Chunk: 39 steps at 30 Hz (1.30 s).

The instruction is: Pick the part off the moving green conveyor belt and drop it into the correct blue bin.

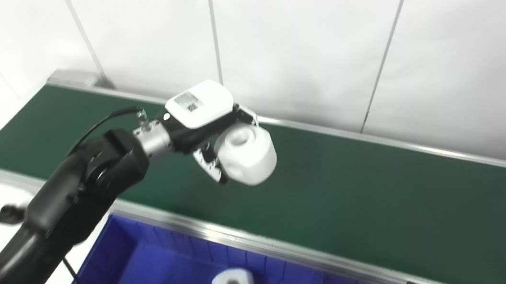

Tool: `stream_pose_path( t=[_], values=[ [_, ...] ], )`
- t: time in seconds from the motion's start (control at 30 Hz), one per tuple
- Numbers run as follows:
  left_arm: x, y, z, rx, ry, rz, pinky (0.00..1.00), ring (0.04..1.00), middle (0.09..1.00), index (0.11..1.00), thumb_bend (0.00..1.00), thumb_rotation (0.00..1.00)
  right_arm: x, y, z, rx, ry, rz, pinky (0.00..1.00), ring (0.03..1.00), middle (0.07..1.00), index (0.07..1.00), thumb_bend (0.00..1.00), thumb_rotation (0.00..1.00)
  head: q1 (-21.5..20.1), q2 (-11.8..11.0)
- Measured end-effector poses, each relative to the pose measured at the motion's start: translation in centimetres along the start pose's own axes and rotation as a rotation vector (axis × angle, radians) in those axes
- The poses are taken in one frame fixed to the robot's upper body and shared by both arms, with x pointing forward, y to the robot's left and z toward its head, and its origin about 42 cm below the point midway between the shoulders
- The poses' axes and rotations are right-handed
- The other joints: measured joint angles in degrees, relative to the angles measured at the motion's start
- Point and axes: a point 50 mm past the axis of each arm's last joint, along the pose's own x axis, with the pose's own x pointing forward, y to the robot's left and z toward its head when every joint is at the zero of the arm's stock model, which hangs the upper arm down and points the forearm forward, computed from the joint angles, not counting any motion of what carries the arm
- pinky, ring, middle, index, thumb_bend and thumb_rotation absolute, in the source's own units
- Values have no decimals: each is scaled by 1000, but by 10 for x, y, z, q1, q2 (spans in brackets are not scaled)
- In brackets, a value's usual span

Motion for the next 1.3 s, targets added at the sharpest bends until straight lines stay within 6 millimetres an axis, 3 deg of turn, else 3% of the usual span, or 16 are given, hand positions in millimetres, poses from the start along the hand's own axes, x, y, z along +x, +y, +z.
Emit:
stream_pose_path(
  t=[0.07, 0.23, 0.43, 0.53, 0.8, 0.93, 1.03, 1.13, 1.2, 1.23, 1.3],
  values=[
    [-19, -5, 8, -25, 40, -5, 246, 334, 448, 508, 520, 0, 0, -1, 4, -1, -3, 0, 1000, 940, 1000, 1000, 890, 1000, 9, 18],
    [-58, -17, 27, -87, 98, -34, 298, 391, 456, 507, 520, 0, 0, -1, 9, 11, -5, -1, 1000, 935, 1000, 1000, 877, 1000, 10, 31],
    [-101, -40, 43, -138, 154, -162, 173, 255, 409, 509, 516, 0, -2, -3, 9, 30, -2, -6, 1000, 910, 1000, 1000, 880, 991, 12, 38],
    [-117, -52, 43, -140, 195, -218, 219, 306, 416, 508, 519, 0, -4, -6, 9, 23, 5, 2, 1000, 903, 998, 1000, 869, 975, 11, 39],
    [-137, -78, 27, -98, 259, -319, 254, 327, 415, 511, 519, 0, -6, -8, 7, 37, 39, 16, 1000, 888, 971, 994, 866, 946, 11, 32],
    [-143, -119, 9, 38, 286, -343, 387, 399, 518, 511, 500, 0, -1, -5, 8, 39, 29, 37, 1000, 879, 971, 990, 859, 934, 1, 29],
    [-149, -143, 5, 94, 304, -428, 347, 396, 528, 508, 498, 0, -1, -4, 7, 33, 29, 34, 990, 870, 967, 986, 856, 925, -4, 28],
    [-146, -146, 5, 125, 313, -443, 331, 388, 505, 524, 499, 0, 1, -2, 7, 31, 26, 31, 980, 865, 959, 978, 867, 912, -9, 29],
    [-143, -145, 3, 137, 323, -446, 445, 553, 647, 502, 516, 57, 1, -1, 8, 32, 25, 30, 983, 863, 961, 979, 868, 914, -18, 28],
    [-141, -144, 3, 147, 335, -465, 489, 611, 690, 591, 679, 174, 1, -1, 8, 33, 25, 29, 992, 864, 965, 981, 866, 914, -18, 28],
    [-140, -140, 4, 164, 364, -511, 552, 693, 747, 688, 860, 377, 1, -1, 8, 34, 25, 30, 997, 865, 967, 983, 864, 918, -19, 28]
  ],
)
